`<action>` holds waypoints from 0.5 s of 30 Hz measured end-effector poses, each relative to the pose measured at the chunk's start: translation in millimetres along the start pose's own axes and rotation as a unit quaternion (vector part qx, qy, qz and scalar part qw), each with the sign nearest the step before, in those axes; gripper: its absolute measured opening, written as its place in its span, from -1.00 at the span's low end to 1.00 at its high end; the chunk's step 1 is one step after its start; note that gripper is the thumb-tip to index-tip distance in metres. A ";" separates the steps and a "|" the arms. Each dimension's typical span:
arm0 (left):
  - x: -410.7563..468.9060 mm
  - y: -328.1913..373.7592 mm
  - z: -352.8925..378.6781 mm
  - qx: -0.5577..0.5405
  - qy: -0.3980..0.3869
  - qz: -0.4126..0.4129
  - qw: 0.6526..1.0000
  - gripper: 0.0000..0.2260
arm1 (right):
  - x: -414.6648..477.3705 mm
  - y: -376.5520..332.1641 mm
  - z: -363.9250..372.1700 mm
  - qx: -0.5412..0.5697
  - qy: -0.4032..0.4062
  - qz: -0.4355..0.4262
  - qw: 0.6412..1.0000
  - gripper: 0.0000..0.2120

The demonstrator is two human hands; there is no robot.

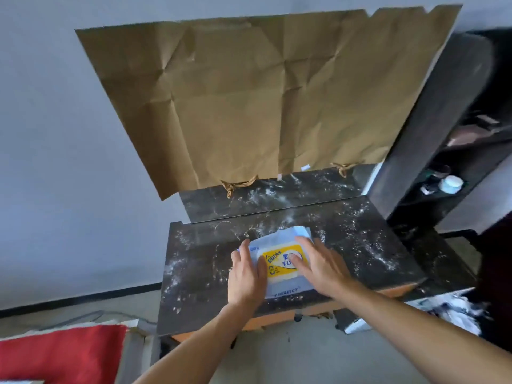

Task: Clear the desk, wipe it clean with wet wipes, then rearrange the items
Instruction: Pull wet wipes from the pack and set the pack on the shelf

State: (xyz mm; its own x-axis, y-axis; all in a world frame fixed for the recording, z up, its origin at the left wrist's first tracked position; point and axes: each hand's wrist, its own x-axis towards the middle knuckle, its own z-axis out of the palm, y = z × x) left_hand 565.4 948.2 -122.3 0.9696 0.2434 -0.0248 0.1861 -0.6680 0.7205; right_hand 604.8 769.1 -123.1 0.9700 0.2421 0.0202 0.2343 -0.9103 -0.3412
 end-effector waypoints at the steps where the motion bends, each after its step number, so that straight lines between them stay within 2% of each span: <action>1: -1.9 16.6 10.4 0.000 -0.007 0.015 1.000 -0.59 | -6.5 16.2 -10.6 -0.006 0.008 0.013 1.000 -0.53; 15: -46.3 253.0 202.2 -0.030 -0.077 0.147 0.986 -0.52 | -94.5 274.4 -148.9 -0.038 0.108 0.125 0.986 -0.54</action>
State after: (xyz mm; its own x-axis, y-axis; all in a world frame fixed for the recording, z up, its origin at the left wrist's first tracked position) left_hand 599.7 625.8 -79.0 0.9936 -0.0675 0.0908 -0.1128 -0.6491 0.7522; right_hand 587.0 446.5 -78.6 0.9872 -0.0621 0.1471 -0.0169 -0.9568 -0.2902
